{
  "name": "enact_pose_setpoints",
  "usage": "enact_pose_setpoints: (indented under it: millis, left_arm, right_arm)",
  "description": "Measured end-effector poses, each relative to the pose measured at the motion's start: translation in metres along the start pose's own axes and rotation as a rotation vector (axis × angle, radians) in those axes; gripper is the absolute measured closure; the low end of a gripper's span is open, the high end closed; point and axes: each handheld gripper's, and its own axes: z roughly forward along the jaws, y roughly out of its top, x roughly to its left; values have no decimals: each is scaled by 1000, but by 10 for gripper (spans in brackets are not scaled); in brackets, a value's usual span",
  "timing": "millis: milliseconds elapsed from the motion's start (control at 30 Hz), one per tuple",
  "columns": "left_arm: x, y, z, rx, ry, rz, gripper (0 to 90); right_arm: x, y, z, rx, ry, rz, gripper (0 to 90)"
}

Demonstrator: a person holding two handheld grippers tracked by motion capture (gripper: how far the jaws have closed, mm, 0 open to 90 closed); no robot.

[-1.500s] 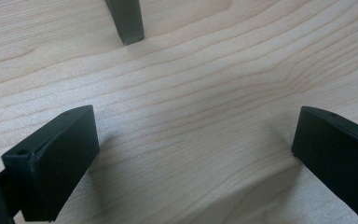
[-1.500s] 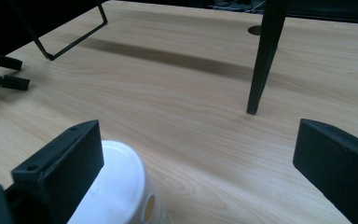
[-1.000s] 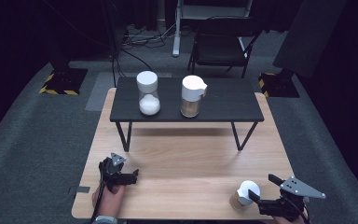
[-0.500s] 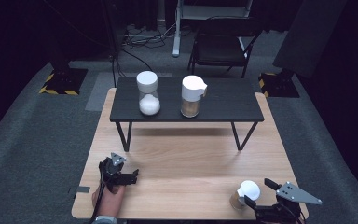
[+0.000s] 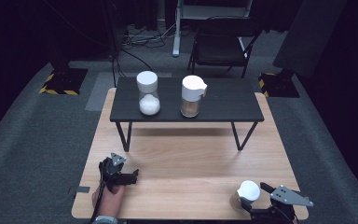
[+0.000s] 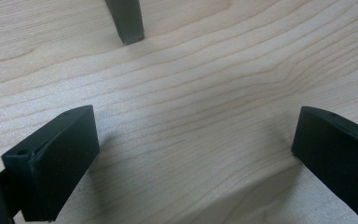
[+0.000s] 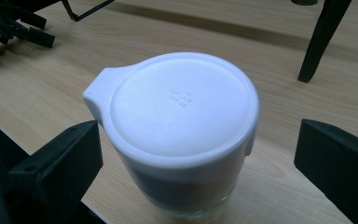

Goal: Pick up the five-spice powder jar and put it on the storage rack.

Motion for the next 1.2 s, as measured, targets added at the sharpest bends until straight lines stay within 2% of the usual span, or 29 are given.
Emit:
enact_pose_setpoints:
  millis: [267,467,733,867,1067,1200]
  left_arm:
    - [0,0,0,0,1,1,2]
    - [0,0,0,0,0,0,2]
    - [0,0,0,0,0,0,2]
    - [0,0,0,1,1,-1,2]
    - [0,0,0,0,0,0,2]
    - [0,0,0,1,0,0,2]
  right_arm:
    - [2,-8,6,8,5,-13,12]
    - [7,-12,13,21,3,-40,30]
    - [8,-21,21,30,-6,-42,39]
    - [6,-24,28,47,9,-40,49]
    - [7,-28,36,59,9,-42,90]
    - [9,-34,39,61,-1,-67,133]
